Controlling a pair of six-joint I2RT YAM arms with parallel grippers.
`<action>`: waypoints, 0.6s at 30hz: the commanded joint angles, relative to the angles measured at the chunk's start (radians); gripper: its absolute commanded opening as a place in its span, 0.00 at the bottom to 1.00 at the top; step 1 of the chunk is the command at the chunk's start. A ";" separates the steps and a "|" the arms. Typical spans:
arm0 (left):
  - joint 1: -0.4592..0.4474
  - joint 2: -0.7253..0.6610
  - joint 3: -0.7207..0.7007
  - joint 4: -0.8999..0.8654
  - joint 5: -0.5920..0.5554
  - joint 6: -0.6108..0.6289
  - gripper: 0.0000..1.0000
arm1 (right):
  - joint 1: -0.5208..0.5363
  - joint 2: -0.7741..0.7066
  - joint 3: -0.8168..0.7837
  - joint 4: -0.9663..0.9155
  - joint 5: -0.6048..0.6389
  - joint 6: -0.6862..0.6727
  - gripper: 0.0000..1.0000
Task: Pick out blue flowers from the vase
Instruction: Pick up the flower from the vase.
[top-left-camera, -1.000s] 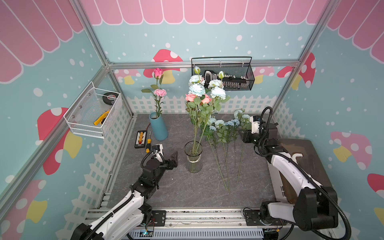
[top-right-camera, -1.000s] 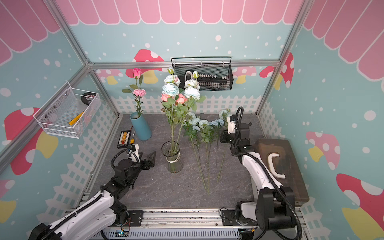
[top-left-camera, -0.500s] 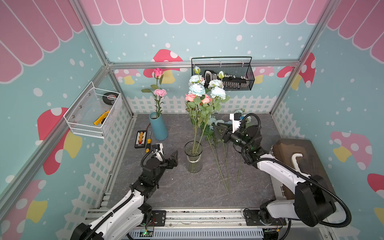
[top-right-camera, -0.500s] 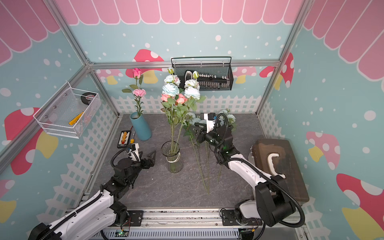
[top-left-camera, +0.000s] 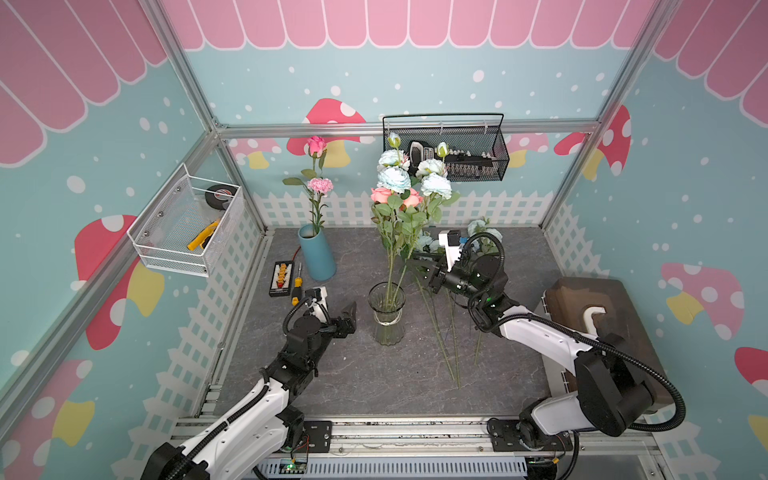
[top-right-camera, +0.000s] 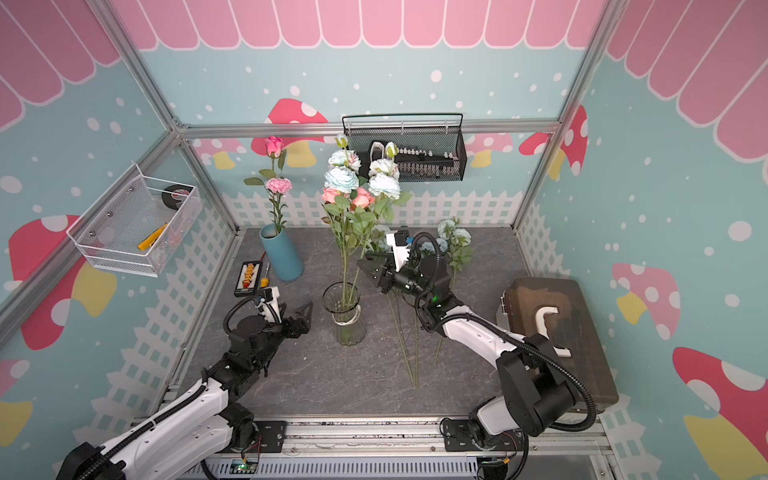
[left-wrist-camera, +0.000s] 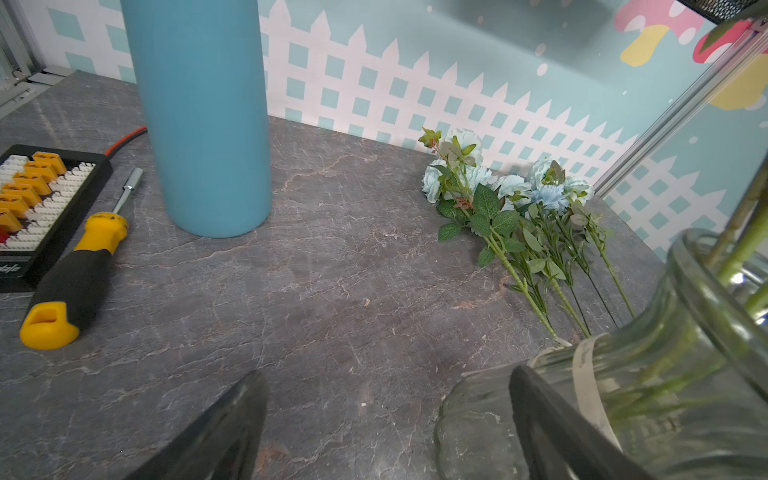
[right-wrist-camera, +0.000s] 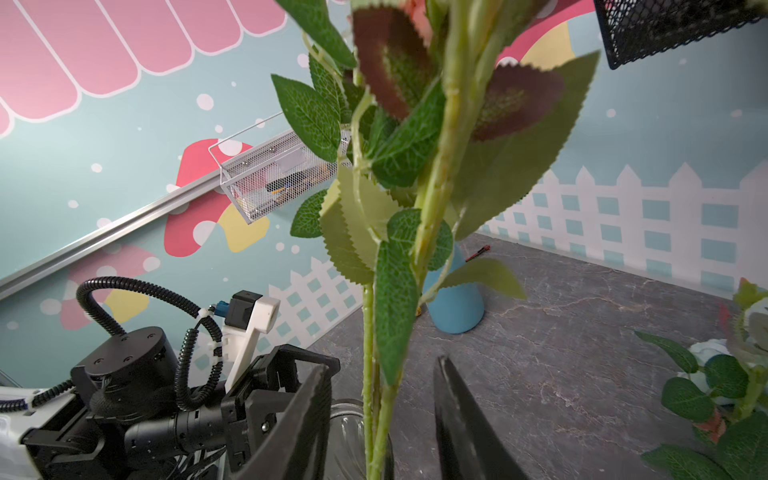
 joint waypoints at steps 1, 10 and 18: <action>0.009 -0.002 0.016 0.026 0.010 -0.014 0.91 | 0.008 0.016 0.029 0.037 -0.019 0.006 0.38; 0.010 0.008 0.019 0.026 0.010 -0.014 0.91 | 0.019 0.060 0.042 0.060 -0.025 0.020 0.35; 0.009 0.028 0.027 0.028 0.011 -0.015 0.91 | 0.030 0.088 0.065 0.073 -0.049 0.037 0.29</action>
